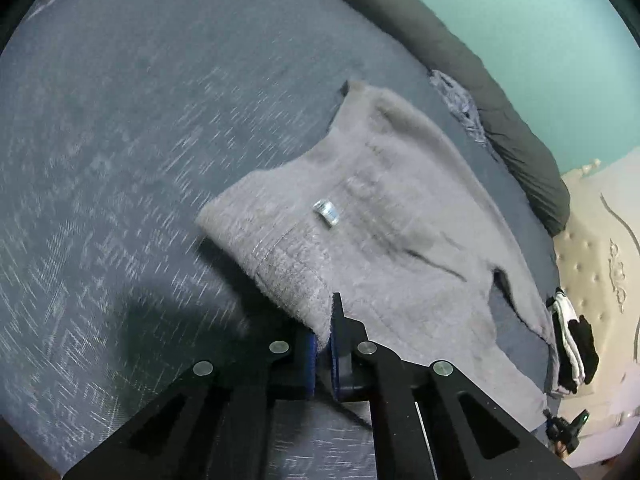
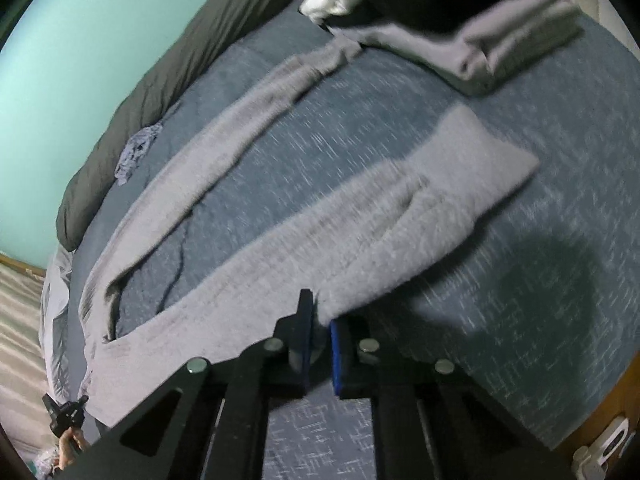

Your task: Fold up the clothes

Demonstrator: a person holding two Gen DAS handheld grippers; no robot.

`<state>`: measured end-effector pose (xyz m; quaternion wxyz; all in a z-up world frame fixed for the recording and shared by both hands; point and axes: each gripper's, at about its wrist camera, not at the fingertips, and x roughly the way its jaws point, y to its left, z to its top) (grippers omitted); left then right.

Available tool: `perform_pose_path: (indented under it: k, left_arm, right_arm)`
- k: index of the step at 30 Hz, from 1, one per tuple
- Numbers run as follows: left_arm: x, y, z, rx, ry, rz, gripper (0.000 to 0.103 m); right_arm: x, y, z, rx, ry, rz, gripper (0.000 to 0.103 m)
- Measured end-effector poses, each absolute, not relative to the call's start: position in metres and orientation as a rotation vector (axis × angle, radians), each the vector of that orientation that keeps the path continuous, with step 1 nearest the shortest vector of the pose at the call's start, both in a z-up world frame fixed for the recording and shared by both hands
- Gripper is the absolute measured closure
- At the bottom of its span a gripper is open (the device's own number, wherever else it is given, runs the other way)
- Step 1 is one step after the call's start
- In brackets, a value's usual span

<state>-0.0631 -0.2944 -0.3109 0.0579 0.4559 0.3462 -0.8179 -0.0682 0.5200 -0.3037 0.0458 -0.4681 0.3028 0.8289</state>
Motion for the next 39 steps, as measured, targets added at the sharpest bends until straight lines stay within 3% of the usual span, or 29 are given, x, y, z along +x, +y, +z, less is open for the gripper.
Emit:
perform_pose_path:
  k: [22,39]
  left_arm:
    - [-0.204,-0.292,-0.203,1.256,0.975,-2.618,0.099]
    - [-0.384,-0.287,-0.227,1.383,0.872,-2.558,0.099]
  right_arm:
    - [-0.200,0.526,-0.198,-1.292,0.797,2.729,0.099]
    - [-0.364,0.529,-0.214,-1.380,0.603,2.615,0.099]
